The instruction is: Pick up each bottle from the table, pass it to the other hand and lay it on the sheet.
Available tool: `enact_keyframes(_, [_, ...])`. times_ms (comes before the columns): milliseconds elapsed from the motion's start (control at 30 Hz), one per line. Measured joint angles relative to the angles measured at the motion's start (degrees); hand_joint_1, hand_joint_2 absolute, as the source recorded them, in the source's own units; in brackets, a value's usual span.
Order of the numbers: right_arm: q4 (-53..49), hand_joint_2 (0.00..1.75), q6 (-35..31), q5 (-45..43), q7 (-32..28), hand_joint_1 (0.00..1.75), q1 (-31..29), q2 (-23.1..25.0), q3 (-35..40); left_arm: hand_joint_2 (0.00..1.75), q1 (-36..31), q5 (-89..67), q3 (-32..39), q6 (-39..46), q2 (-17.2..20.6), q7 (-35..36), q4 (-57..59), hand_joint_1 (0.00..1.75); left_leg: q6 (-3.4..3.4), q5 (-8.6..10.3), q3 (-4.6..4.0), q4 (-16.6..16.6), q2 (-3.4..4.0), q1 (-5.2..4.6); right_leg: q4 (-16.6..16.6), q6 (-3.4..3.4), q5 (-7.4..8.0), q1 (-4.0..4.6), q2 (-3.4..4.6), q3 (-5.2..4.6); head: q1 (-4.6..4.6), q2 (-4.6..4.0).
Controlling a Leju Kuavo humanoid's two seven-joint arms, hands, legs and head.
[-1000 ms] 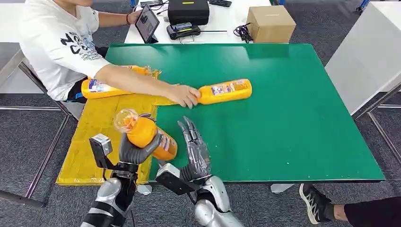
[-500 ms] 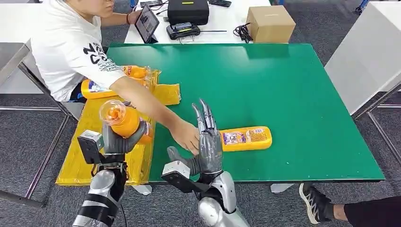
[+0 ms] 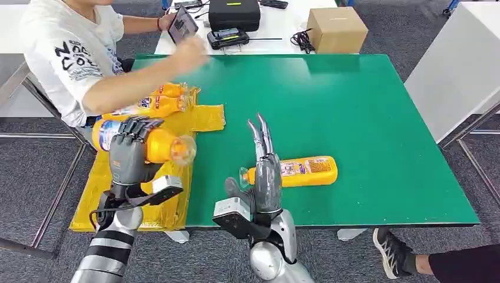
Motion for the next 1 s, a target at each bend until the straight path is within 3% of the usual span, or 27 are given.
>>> enact_keyframes(167, [0.0,0.0,0.22,-1.14,-0.55,0.0,-0.16,0.0,0.09,1.75,0.05,-13.86,8.89,0.2,-1.56,-1.93,-1.79,1.75,0.0,0.0,0.0,0.0,-0.01,0.0,0.0,0.0,0.0,0.0,0.0,-0.01,-0.02,0.0])
enact_keyframes(267, [0.0,0.0,0.33,-1.4,-0.57,0.0,-0.17,-0.04,0.18,1.75,0.51,-18.27,11.64,0.2,-1.45,1.29,-3.21,1.75,-0.01,-0.01,-0.01,0.0,-0.01,0.0,0.0,0.0,0.0,0.01,0.0,-0.01,-0.02,0.0])
enact_keyframes(467, [0.0,0.0,0.68,-3.08,-1.18,0.0,-0.15,-0.42,0.48,1.75,1.48,-20.41,11.57,0.2,0.32,8.15,-3.54,1.75,-0.01,-0.01,-0.01,0.0,-0.02,0.01,0.0,0.0,-0.01,0.01,-0.01,-0.03,0.0,0.0])
enact_keyframes(1000, [-0.24,0.0,3.67,-2.25,-0.92,0.0,0.71,-0.5,0.57,1.75,-3.34,-10.92,11.53,0.2,3.54,7.28,20.32,1.75,-0.01,0.0,-0.04,0.0,-0.03,0.01,0.0,0.0,0.0,0.01,-0.01,-0.04,0.0,0.0])
